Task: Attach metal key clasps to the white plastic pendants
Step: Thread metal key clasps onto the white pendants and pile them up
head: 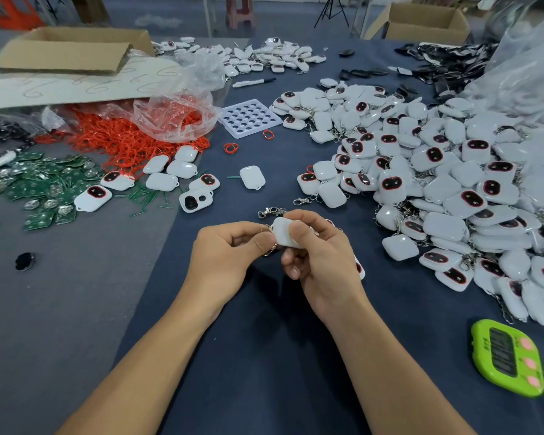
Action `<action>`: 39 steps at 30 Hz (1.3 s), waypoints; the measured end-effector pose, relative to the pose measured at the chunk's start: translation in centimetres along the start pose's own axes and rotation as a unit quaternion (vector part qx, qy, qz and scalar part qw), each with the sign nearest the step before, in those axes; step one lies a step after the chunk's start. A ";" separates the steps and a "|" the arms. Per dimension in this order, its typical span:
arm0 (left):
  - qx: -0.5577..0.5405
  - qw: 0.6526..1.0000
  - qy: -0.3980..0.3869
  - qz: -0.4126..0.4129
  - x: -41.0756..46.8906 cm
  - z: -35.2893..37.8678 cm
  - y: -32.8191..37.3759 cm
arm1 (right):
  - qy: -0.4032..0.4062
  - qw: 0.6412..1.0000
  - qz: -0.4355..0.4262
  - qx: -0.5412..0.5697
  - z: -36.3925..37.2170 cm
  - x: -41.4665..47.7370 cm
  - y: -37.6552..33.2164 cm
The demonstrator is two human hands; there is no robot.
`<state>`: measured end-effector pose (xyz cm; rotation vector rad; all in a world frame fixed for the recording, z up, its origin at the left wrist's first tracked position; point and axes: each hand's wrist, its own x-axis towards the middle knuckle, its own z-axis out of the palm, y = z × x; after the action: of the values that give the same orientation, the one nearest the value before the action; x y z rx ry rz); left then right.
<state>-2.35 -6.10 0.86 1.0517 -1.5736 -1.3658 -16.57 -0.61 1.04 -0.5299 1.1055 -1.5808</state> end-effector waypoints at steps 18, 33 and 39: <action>0.308 0.942 0.038 0.131 -0.3 -0.4 -0.4 | 0.051 0.977 -0.111 -0.176 -0.1 -0.6 0.7; 0.176 0.984 0.005 0.038 -0.2 -0.3 0.2 | 0.031 0.990 -0.090 -0.105 -0.3 -0.2 0.4; 0.148 0.988 0.015 0.036 -0.1 -0.3 0.3 | 0.029 0.994 -0.069 -0.075 -0.1 -0.3 0.3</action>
<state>-2.02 -6.06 1.17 1.1706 -1.8123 -1.0837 -16.44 -0.32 0.79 -0.6766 1.2616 -1.6492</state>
